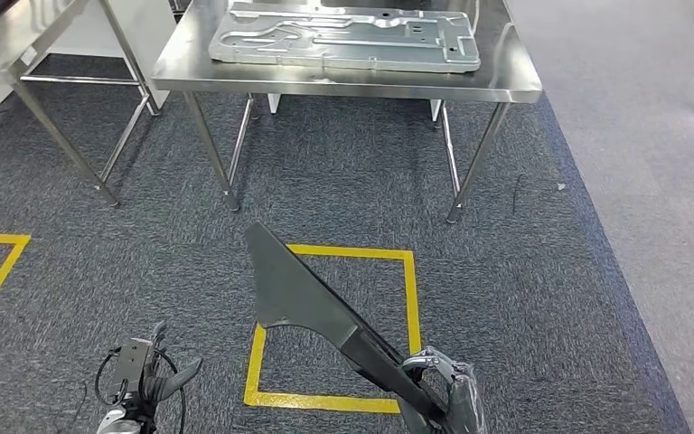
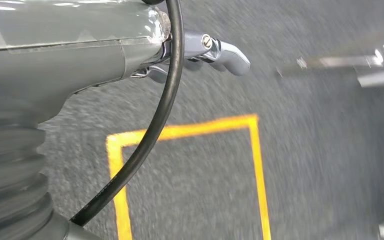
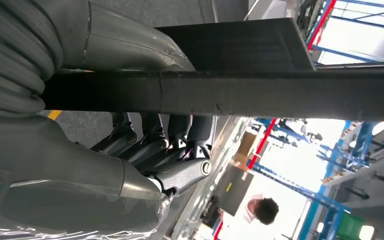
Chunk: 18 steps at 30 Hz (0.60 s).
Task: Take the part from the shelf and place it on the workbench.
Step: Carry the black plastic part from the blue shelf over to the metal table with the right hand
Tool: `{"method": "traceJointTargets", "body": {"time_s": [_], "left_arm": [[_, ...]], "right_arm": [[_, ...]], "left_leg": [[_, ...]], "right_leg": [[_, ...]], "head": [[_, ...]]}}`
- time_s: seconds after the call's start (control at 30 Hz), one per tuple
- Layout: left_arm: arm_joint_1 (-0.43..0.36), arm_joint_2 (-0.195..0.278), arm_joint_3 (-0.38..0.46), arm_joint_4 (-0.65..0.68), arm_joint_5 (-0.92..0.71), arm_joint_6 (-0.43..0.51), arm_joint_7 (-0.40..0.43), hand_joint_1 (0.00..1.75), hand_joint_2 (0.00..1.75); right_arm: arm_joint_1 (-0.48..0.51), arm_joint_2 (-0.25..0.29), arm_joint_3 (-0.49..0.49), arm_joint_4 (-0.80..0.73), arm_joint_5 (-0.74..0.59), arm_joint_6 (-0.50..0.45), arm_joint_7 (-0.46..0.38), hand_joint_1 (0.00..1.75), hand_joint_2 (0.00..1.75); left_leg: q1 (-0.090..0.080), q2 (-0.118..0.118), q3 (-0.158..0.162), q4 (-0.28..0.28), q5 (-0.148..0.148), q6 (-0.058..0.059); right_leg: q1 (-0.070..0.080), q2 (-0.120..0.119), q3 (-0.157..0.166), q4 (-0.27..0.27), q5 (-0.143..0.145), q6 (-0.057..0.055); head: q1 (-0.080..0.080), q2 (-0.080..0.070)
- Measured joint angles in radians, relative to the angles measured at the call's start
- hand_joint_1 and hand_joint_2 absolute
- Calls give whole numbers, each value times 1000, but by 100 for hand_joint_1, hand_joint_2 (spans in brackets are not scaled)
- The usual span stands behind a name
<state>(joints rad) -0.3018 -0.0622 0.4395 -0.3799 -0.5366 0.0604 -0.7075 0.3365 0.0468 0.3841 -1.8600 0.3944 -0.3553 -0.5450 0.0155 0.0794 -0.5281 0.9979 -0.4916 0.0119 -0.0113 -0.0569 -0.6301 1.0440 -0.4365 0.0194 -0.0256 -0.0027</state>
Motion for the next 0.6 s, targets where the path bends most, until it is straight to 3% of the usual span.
{"method": "traceJointTargets", "body": {"time_s": [0.07, 0.13, 0.17, 0.23, 0.27, 0.33, 0.37, 0.4, 0.47, 0.5, 0.53, 0.6], "left_arm": [[-10, -4, -35, 1, 0, 4, 2, 0, 175], [-21, -11, -61, 6, 0, 17, 8, 0, 175], [-26, -15, -70, 12, 1, 25, 14, 0, 175], [-27, -14, -80, 27, 4, 36, 37, 0, 175], [-20, -10, -81, 36, 10, 38, 53, 0, 175], [6, 3, -76, 50, 33, 36, 92, 0, 175], [21, 11, -70, 56, 47, 35, 114, 0, 175], [36, 19, -62, 62, 59, 34, 135, 0, 175], [63, 35, -43, 73, 78, 37, 175, 0, 175], [75, 43, -33, 78, 84, 38, 189, 0, 175], [88, 51, -23, 83, 90, 41, 201, 0, 175], [111, 62, -7, 91, 96, 44, 212, 0, 175]], "right_arm": [[-11, 0, 0, 3, 0, 10, 0, 175, 175], [-17, 1, 0, 6, 0, 14, 0, 175, 175], [-19, 1, 0, 8, 0, 13, -1, 175, 175], [-25, 4, 1, 10, 1, 7, -1, 175, 175], [-28, 6, 2, 10, 4, 1, -1, 175, 175], [-26, 8, 2, 10, 15, -16, -1, 175, 175], [-23, 8, 2, 10, 24, -27, 1, 175, 175], [-19, 8, 2, 10, 32, -37, 2, 175, 175], [-9, 8, 3, 6, 43, -59, 3, 175, 175], [-4, 8, 4, 2, 46, -71, 4, 175, 175], [0, 8, 5, -2, 49, -82, 4, 175, 175], [9, 8, 6, -12, 53, -98, 5, 175, 175]], "left_leg": [[-3, 21, 9, -2, -8, -13], [-1, 36, 19, -4, -15, -24], [1, 24, 19, 4, -24, -29], [5, -27, -10, 80, -71, -36], [5, -53, -41, 146, -104, -37], [5, -71, -107, 269, -146, -39], [5, -73, -123, 287, -138, -39], [5, -75, -121, 264, -110, -38], [6, -88, -77, 140, -31, -32], [5, -97, -56, 83, -6, -27], [4, -104, -43, 48, 5, -22], [-1, -106, -37, 33, 5, -12]], "right_leg": [[8, -12, 19, -37, 2, -8], [7, 11, 21, -42, 3, -17], [4, 22, 24, -47, 5, -23], [-2, 46, 31, -55, 9, -36], [-1, 59, 31, -55, 9, -40], [2, 92, 32, -52, 6, -44], [2, 109, 32, -49, 4, -44], [3, 125, 33, -45, 1, -44], [3, 149, 36, -36, -8, -40], [4, 159, 36, -29, -12, -36], [5, 166, 34, -25, -16, -32], [6, 176, 31, -22, -18, -20]], "head": [[0, 0], [0, 0], [0, 0], [0, 0], [0, 0], [0, 0], [0, 0], [0, 0], [0, 0], [0, 0], [0, 0], [0, 0]]}}
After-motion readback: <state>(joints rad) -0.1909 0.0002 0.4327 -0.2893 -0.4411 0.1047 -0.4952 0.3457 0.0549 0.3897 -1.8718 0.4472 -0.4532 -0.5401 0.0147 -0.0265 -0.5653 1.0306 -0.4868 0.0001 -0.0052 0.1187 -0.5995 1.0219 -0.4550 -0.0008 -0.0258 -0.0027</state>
